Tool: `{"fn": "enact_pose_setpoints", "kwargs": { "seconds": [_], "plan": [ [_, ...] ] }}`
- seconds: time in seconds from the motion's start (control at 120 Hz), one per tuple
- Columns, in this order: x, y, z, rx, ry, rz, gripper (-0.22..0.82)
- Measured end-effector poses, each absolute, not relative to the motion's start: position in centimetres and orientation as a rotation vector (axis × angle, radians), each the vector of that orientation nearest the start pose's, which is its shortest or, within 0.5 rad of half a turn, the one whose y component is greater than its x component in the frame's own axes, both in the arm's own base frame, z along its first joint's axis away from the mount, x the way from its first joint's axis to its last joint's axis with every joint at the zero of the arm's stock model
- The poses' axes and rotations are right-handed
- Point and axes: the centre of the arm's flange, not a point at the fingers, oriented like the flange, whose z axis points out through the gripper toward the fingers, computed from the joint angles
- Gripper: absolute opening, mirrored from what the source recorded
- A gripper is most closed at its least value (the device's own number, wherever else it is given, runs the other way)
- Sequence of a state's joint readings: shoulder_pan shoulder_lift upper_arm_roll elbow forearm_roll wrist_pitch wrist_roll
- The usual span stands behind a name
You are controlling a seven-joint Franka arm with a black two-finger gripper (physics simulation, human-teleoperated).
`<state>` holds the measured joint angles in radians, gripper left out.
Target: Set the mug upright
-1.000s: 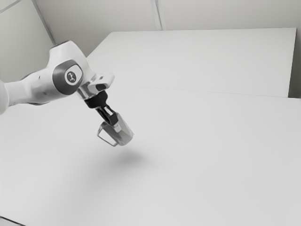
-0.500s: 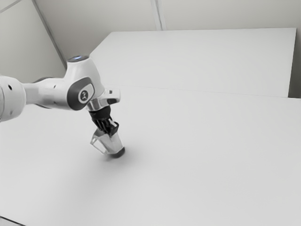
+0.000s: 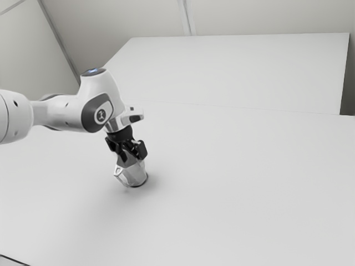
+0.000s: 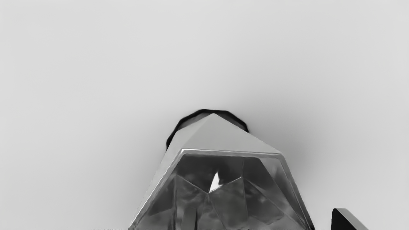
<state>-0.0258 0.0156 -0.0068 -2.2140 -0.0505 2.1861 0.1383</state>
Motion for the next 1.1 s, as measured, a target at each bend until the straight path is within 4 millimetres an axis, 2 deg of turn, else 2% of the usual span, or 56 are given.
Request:
{"fn": "enact_pose_setpoints", "kwargs": {
  "seconds": [0.133, 0.2, 0.433, 0.508, 0.617, 0.733, 1.1],
  "plan": [
    [52.3, -2.0, 40.5, -3.177, 0.201, -0.037, 0.51],
    [52.8, -2.1, 42.8, -3.178, 0.195, -0.078, 0.54],
    [56.6, -1.8, 53.8, -3.171, 0.183, -0.217, 0.58],
    [57.9, -1.6, 56.5, -3.166, 0.187, -0.238, 0.59],
    [59.1, -1.2, 59.4, -3.163, 0.189, -0.237, 0.6],
    [59.2, -0.6, 60.5, -3.166, 0.185, -0.191, 0.6],
    [58.5, -0.8, 60.4, -3.174, 0.207, -0.099, 0.6]
  ]
}}
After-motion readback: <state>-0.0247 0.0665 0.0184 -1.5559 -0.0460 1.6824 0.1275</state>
